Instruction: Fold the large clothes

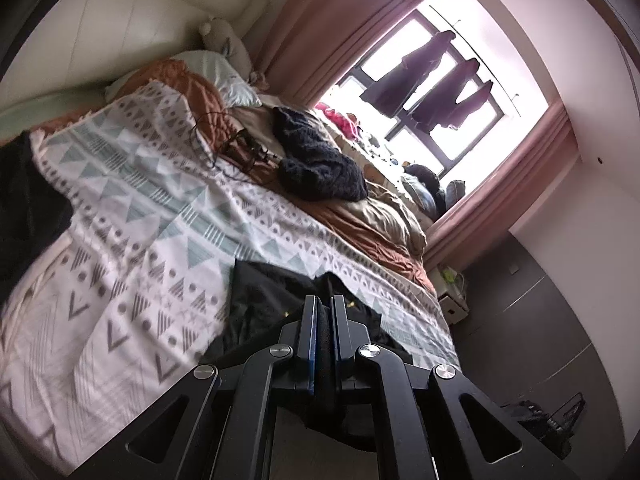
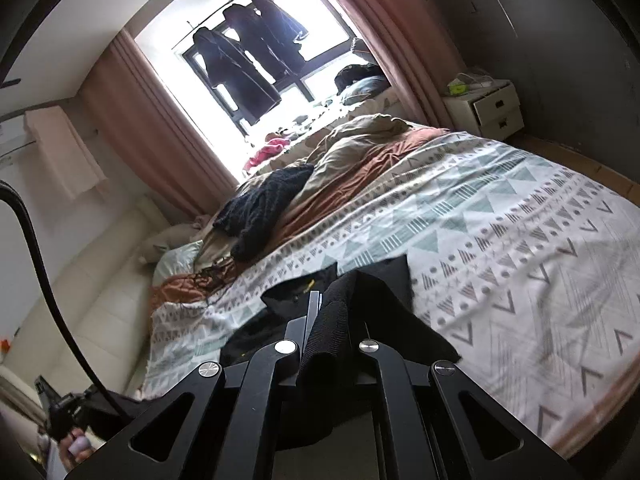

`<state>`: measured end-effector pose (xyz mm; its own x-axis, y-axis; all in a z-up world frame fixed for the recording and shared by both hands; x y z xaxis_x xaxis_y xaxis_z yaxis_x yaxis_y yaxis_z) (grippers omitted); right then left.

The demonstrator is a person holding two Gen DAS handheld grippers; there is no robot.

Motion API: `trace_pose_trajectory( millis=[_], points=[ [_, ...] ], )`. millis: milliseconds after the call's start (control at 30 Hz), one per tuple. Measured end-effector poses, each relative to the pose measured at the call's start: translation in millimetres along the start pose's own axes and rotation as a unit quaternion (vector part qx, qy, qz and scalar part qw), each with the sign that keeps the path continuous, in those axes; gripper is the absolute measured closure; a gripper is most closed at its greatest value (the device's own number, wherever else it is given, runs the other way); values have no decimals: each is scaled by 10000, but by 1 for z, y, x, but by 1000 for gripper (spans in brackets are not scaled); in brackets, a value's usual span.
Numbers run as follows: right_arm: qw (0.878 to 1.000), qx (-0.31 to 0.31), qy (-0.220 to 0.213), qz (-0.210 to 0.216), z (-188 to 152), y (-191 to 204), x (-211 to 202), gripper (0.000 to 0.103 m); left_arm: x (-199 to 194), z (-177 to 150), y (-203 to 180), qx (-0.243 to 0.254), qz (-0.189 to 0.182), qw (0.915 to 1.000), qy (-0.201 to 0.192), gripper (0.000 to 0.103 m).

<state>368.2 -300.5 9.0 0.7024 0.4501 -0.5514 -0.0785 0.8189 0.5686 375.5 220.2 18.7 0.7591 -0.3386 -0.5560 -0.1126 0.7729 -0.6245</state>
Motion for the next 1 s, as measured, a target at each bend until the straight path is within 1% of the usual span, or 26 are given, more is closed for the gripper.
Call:
trace_pose_trajectory(
  millis=[167, 367, 467, 567, 733, 867, 1000],
  points=[
    [10000, -61, -15, -53, 30, 8, 20, 99, 29, 34, -9, 135, 58, 9999, -5, 98],
    [9993, -139, 13, -352, 64, 10, 54, 99, 70, 65, -6, 145, 277, 9995, 54, 98],
    [9986, -203, 74, -475, 78, 7, 77, 99, 97, 77, -3, 160, 401, 9989, 170, 98],
    [9978, -273, 166, -585, 90, 6, 101, 99, 121, 85, 2, 204, 574, 9978, 247, 98],
    [9960, -310, 379, -744, 103, -5, 146, 99, 159, 96, 16, 152, 731, 9963, 429, 97],
    [9935, -300, 573, -933, 106, -17, 188, 100, 196, 100, 30, 133, 962, 9934, 605, 97],
    [9903, -163, 865, -1078, 103, -37, 231, 100, 236, 100, 53, -31, 1173, 9891, 893, 97]
  ],
)
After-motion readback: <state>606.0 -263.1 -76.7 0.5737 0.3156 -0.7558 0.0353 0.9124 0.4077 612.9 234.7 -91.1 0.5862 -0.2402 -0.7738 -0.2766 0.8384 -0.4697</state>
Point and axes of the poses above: each gripper's, at about its wrist camera, not at the fingertips, and x roughly the way its jaws point, y to its left, z to its top, the point moved 3 cm from there along x, roughly the way its jaws point, and after that the axes turned 12 degrees about y, right-handed, at the moved point
